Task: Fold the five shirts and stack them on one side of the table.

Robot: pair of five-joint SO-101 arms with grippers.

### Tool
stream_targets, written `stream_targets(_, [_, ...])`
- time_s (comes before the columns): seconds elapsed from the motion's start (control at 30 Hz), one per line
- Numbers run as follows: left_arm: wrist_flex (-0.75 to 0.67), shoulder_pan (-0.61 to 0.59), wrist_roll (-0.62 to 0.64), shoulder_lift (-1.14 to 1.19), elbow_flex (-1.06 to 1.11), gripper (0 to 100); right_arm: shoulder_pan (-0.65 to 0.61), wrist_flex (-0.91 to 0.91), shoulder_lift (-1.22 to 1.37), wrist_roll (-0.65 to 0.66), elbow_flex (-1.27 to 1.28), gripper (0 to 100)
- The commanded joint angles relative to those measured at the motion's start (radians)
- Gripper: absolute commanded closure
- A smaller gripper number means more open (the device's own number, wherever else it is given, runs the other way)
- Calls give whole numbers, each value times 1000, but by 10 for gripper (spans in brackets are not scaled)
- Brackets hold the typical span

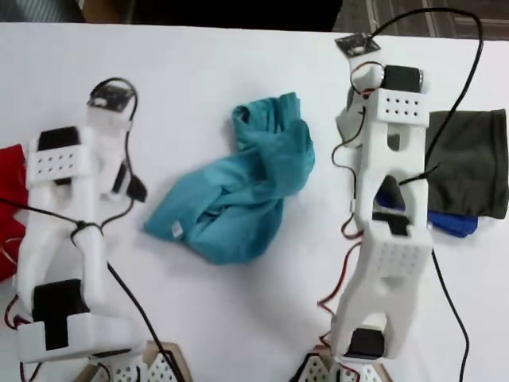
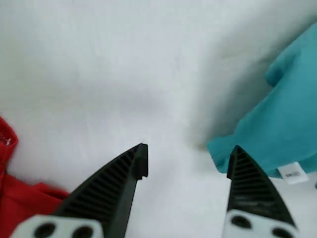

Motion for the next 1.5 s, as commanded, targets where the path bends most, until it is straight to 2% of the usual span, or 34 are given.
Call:
stream_targets(0.0, [41, 91, 3, -44, -48, 720, -45, -1, -282, 46, 207, 978])
stream_targets(0.17, [140, 250, -49, -44, -48, 720, -35, -91, -476, 54, 531, 978])
stream_targets(0.27, [137, 284, -63, -44, -21, 720, 5, -199, -552, 55, 694, 978])
stream_targets(0.47, [0, 239, -120, -43, 117, 721, 105, -295, -668, 86, 905, 978])
stream_targets(0.63, [-193, 209, -181, -21, 255, 724, 151, -302, -733, 164, 939, 978])
stream_targets(0.73, [-244, 172, -233, 35, 262, 732, 153, -300, -748, 164, 939, 978])
stream_targets(0.8, [-242, 161, -242, 74, 236, 795, 148, -302, -743, 160, 945, 978])
stream_targets(0.9, [-241, 163, -227, 97, 194, 985, 147, -323, -743, 158, 976, 978])
stream_targets(0.93, [-241, 163, -204, 97, 179, 976, 147, -334, -743, 158, 988, 978])
stream_targets(1.03, [-178, 166, -169, 69, 85, 976, 148, -360, -743, 158, 1034, 978])
stream_targets(1.2, [68, 163, -170, -11, -206, 975, 148, -398, -743, 158, 1096, 978])
stream_targets(1.3, [213, 163, -213, -18, -397, 975, 148, -409, -743, 158, 1100, 978])
stream_targets(1.47, [381, 169, -227, -23, -618, 975, 147, -424, -751, 158, 1097, 978])
